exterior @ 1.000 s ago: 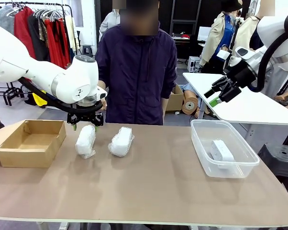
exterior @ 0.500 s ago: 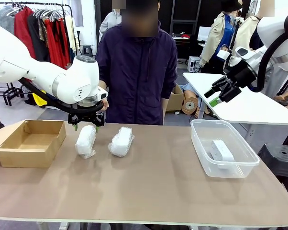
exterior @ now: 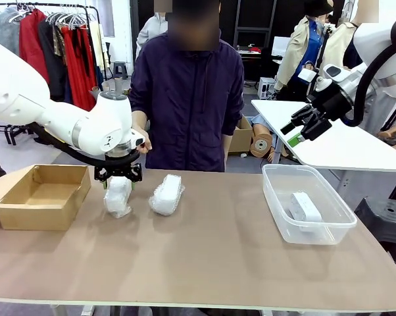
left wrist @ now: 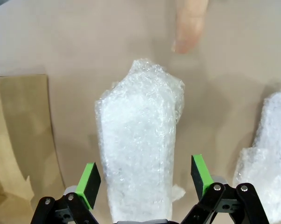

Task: Separate and place wrapped and unwrapped clocks.
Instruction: Pick up the Digital clock indicated by the person.

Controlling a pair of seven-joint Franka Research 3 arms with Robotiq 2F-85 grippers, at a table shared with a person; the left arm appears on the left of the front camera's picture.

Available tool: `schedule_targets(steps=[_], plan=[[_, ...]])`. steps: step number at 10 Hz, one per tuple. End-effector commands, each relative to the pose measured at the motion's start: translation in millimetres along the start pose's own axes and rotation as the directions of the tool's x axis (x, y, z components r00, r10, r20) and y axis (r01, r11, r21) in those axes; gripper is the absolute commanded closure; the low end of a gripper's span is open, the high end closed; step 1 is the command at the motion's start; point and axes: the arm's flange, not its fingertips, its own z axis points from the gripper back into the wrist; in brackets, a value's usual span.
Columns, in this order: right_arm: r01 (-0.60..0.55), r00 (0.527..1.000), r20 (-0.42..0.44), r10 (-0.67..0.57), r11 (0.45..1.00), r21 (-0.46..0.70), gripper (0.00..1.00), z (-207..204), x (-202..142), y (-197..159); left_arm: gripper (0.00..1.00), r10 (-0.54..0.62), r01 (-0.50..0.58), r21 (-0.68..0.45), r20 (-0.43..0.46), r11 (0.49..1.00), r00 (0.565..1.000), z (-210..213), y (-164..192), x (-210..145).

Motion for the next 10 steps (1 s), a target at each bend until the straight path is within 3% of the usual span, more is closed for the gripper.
schedule_targets(steps=[1,2,7,10], plan=[[0.011,1.0,0.001,-0.011,1.0,-0.006,0.0,1,4,-1,0.0,-0.012,0.011,-0.021,-0.022,1.0,1.0,-7,2,7],[0.011,1.0,0.001,-0.011,1.0,-0.006,0.0,1,4,-1,0.0,-0.013,0.013,-0.014,-0.017,1.0,1.0,-11,4,7],[0.011,1.0,0.001,-0.011,1.0,-0.006,0.0,1,4,-1,1.0,-0.006,0.006,-0.008,-0.041,1.0,0.999,-9,10,7],[0.011,1.0,0.001,-0.011,1.0,-0.006,0.0,1,4,-1,1.0,0.004,-0.005,-0.011,-0.055,1.0,0.998,14,22,3]])
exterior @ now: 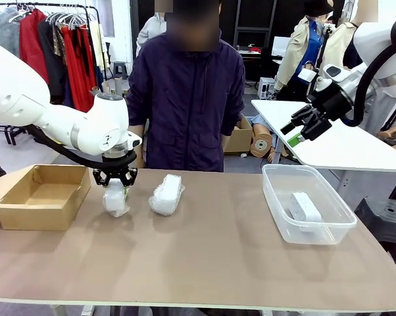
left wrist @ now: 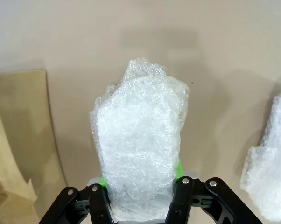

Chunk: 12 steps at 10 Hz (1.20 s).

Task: Separate and place wrapped and unwrapped clocks.
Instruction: Pick up the Digital clock indicated by the person.

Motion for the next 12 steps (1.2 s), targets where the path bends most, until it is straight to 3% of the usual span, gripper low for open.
schedule_targets(steps=[1,3,4,6,12], plan=[[0.011,1.0,0.001,-0.011,1.0,-0.006,0.0,1,4,-1,1.0,-0.004,0.004,-0.006,-0.005,1.0,1.0,31,18,-4],[0.011,1.0,0.001,-0.011,1.0,-0.006,0.0,1,4,-1,1.0,-0.04,0.04,-0.006,0.009,0.999,0.999,70,33,-7],[0.011,1.0,0.001,-0.011,1.0,-0.006,0.0,1,4,-1,1.0,-0.134,0.136,-0.089,0.024,0.987,0.991,92,41,-9],[0.011,1.0,0.001,-0.011,1.0,-0.006,0.0,1,4,-1,1.0,-0.206,0.216,-0.107,0.104,0.97,0.973,139,60,-9],[0.011,1.0,0.001,-0.011,1.0,-0.006,0.0,1,4,-1,1.0,-0.225,0.254,-0.108,0.222,0.961,0.949,244,66,-23]])
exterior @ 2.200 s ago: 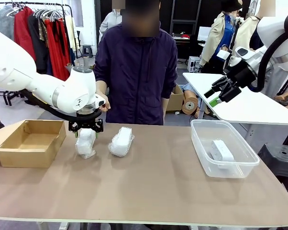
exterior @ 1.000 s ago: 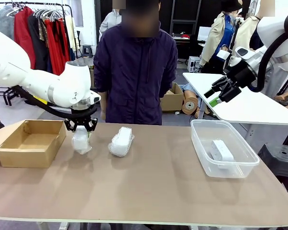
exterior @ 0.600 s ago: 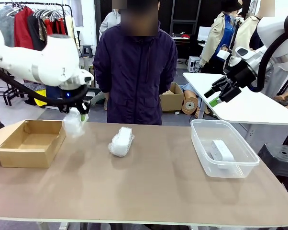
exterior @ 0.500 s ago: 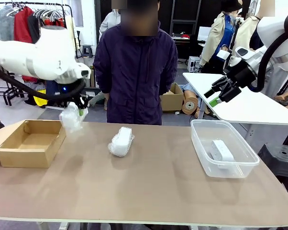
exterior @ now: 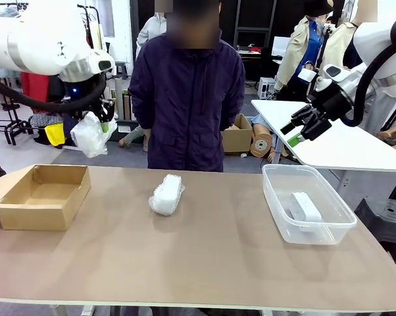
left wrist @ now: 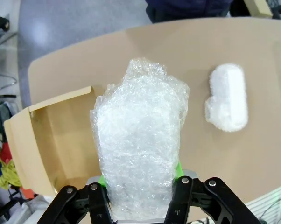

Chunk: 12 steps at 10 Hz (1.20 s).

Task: Separate and place wrapped and unwrapped clocks.
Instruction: Pick up the Digital clock indicated by the person, then if the picked Digital clock is wrapped, place it in the Package Box ; if not, place it in the Organizing box.

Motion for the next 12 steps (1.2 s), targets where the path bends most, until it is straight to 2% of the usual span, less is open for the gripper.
schedule_targets(steps=[1,2,3,4,12], plan=[[0.011,1.0,0.001,-0.011,1.0,-0.006,0.0,1.2,3.9,-0.8,1.0,-0.022,0.022,-0.008,0.023,1.0,1.0,17.5,-3.3,-2.8],[0.011,1.0,0.001,-0.011,1.0,-0.006,0.0,1.2,3.9,-0.8,1.0,-0.029,0.029,-0.009,0.039,1.0,0.999,22.3,-5.3,-1.5],[0.011,1.0,0.001,-0.011,1.0,-0.006,0.0,1.2,3.9,-0.8,1.0,-0.009,0.009,-0.022,0.003,1.0,1.0,21.2,-7.2,1.9],[0.011,1.0,0.001,-0.011,1.0,-0.006,0.0,1.2,3.9,-0.8,1.0,-0.014,0.014,-0.002,0.029,1.0,0.999,19.1,-8.3,-1.9],[0.011,1.0,0.001,-0.011,1.0,-0.006,0.0,1.2,3.9,-0.8,1.0,-0.014,0.014,-0.002,0.029,1.0,0.999,19.1,-8.3,-1.9]])
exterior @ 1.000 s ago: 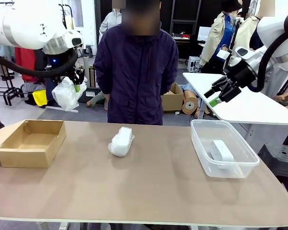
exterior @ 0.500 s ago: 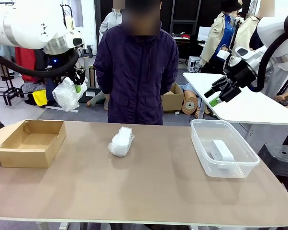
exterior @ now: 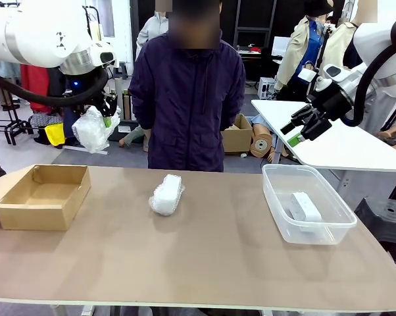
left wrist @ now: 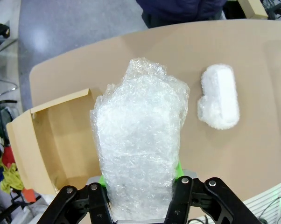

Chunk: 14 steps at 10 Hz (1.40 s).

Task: Separate and place wrapped and unwrapped clocks.
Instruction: If the picked Digital clock is wrapped, place it in the Package Box ; if not, place it in the Organizing box.

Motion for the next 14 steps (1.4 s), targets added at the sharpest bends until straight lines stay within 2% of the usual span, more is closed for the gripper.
schedule_targets(steps=[1,4,5,6,7,9,11,13,14], plan=[[0.011,1.0,0.001,-0.011,1.0,-0.006,0.0,1,4,-1,1.0,0.003,-0.003,0.001,0.01,1.0,1.0,2,2,1],[0.011,1.0,0.001,-0.011,1.0,-0.006,0.0,1,4,-1,1.0,0.0,0.0,0.0,0.0,1.0,1.0,0,0,0],[0.011,1.0,0.001,-0.011,1.0,-0.006,0.0,1,4,-1,1.0,-0.047,0.046,0.104,0.006,0.994,0.999,-1,8,-4],[0.011,1.0,0.001,-0.011,1.0,-0.006,0.0,1,4,-1,1.0,-0.126,0.123,0.102,0.022,0.987,0.992,-5,15,-7],[0.011,1.0,0.001,-0.011,1.0,-0.006,0.0,1,4,-1,1.0,-0.134,0.132,0.125,0.002,0.983,0.991,-13,25,-15],[0.011,1.0,0.001,-0.011,1.0,-0.006,0.0,1,4,-1,1.0,-0.067,0.081,0.224,-0.069,0.971,0.995,-38,47,-26],[0.011,1.0,0.001,-0.011,1.0,-0.006,0.0,1,4,-1,1.0,0.005,0.031,0.263,-0.134,0.964,0.991,-63,60,-42],[0.011,1.0,0.001,-0.011,1.0,-0.006,0.0,1,4,-1,1.0,0.074,-0.021,0.322,-0.152,0.947,0.986,-81,78,-57],[0.011,1.0,0.001,-0.011,1.0,-0.006,0.0,1,4,-1,1.0,0.081,-0.014,0.387,-0.156,0.922,0.984,-91,86,-62]])
